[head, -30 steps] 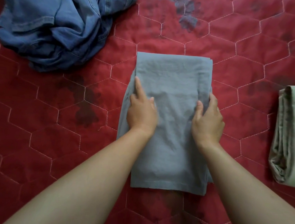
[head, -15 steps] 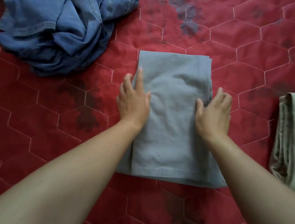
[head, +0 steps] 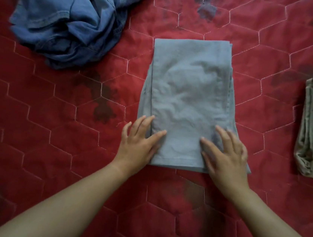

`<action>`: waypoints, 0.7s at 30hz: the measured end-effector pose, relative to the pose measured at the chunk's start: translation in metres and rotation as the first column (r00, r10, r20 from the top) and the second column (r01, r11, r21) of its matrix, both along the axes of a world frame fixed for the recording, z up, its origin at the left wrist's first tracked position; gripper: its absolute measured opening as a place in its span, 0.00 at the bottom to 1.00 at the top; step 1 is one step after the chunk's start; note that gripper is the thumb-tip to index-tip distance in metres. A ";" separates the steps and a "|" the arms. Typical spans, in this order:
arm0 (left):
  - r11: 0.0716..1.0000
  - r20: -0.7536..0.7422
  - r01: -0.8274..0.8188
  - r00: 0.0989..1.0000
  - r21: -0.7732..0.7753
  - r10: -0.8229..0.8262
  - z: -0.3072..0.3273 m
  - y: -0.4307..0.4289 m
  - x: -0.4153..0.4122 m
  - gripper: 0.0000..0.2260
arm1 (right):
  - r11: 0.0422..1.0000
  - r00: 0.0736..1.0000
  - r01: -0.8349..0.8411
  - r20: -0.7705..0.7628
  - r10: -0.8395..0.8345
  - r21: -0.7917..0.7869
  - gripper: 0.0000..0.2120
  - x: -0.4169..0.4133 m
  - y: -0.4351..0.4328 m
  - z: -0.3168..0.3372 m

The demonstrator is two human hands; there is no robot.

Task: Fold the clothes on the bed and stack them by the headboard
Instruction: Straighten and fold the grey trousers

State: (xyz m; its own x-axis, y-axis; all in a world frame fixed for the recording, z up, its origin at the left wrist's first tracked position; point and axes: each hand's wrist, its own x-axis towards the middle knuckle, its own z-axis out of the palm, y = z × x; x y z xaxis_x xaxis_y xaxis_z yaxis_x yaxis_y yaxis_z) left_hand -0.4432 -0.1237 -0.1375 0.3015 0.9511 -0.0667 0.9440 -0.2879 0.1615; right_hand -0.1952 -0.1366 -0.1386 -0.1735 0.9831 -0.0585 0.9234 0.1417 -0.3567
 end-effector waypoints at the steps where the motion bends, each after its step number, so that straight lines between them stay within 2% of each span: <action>1: 0.998 0.030 0.060 0.998 0.012 -0.060 0.003 -0.007 -0.004 0.12 | 0.997 0.997 -0.077 -0.010 0.077 0.023 0.13 0.001 -0.007 0.002; 4: 0.978 0.105 0.186 0.979 -0.096 -0.176 0.010 -0.019 -0.009 0.13 | 0.987 0.987 -0.158 -0.043 0.158 -0.014 0.12 -0.002 -0.020 0.005; 10: 0.971 -0.020 0.164 0.985 -0.175 -0.170 0.007 -0.036 -0.003 0.24 | 0.980 0.978 -0.191 0.072 0.195 -0.051 0.26 -0.008 -0.033 -0.002; 12: 0.978 0.023 0.163 0.987 -0.131 -0.162 0.005 -0.033 0.000 0.22 | 0.982 0.981 -0.187 0.060 0.186 0.004 0.24 -0.008 -0.031 -0.006; 16: 0.985 0.133 0.126 0.985 -0.116 -0.110 0.019 -0.021 0.005 0.15 | 0.980 0.985 -0.171 0.005 0.171 0.104 0.14 -0.009 -0.017 0.002; 19: 0.988 0.155 0.102 0.984 -0.116 -0.084 0.044 -0.022 0.004 0.14 | 0.988 0.985 -0.152 -0.072 0.154 0.029 0.13 -0.009 -0.023 0.031; 21: 0.980 0.173 0.125 0.980 -0.154 -0.098 0.070 -0.032 0.001 0.14 | 0.979 0.978 -0.200 -0.078 0.196 -0.046 0.12 -0.005 -0.035 0.062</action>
